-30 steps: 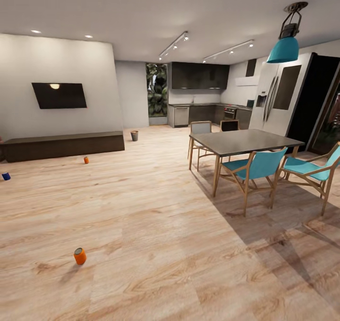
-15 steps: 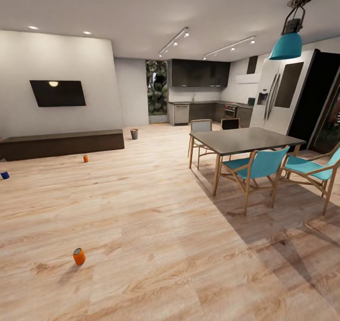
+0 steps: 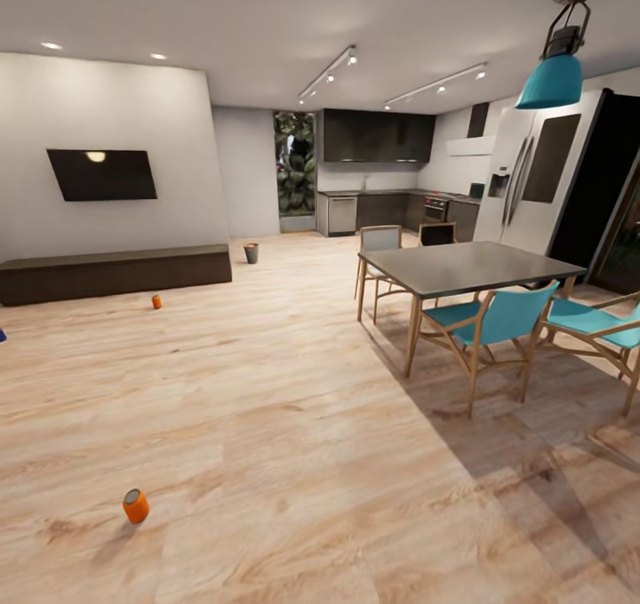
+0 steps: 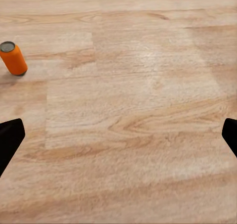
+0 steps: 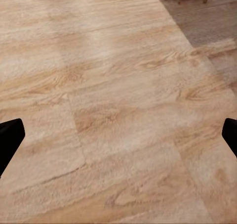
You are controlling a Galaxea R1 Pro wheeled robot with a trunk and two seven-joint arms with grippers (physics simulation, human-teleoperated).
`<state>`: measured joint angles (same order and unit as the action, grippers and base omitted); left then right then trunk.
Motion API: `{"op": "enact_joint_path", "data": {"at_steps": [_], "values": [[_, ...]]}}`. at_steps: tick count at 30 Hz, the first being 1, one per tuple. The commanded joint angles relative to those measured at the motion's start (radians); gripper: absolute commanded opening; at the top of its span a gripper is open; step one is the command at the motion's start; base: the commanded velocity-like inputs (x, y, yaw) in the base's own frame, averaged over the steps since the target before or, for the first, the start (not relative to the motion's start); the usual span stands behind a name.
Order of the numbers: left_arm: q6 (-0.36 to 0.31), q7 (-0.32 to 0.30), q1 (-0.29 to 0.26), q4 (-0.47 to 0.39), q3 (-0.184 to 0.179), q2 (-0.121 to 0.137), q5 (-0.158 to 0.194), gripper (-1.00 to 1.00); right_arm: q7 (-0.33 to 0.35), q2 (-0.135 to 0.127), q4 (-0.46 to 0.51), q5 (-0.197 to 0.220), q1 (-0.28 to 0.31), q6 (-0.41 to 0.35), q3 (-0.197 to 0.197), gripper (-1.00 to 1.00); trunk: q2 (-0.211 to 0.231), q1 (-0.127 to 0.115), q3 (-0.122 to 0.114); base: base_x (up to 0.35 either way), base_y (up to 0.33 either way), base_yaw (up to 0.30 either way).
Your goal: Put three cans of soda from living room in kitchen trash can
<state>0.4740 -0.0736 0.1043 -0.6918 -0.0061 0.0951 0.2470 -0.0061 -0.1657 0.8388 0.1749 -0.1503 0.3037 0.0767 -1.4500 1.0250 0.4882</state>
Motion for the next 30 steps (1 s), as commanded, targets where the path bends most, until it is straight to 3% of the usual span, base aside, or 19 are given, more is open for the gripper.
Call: {"op": "enact_joint_path", "data": {"at_steps": [1,11,30], "values": [[0.000,0.000,0.000,0.000,0.000,0.000,0.000,1.00,0.000,0.000,0.000,0.000,0.000,0.000,0.000,1.00,0.000,0.000,0.000,0.318,0.000,0.000],[0.000,0.000,0.000,0.000,0.000,0.000,0.000,1.00,0.000,0.000,-0.005,0.000,0.000,0.000,0.000,1.00,0.000,0.000,-0.003,0.315,0.000,0.000],[0.000,0.000,0.000,0.000,-0.002,0.000,0.000,1.00,0.000,0.004,-0.007,-0.001,0.000,0.001,0.000,1.00,0.000,0.000,-0.030,0.266,0.000,0.038]]}}
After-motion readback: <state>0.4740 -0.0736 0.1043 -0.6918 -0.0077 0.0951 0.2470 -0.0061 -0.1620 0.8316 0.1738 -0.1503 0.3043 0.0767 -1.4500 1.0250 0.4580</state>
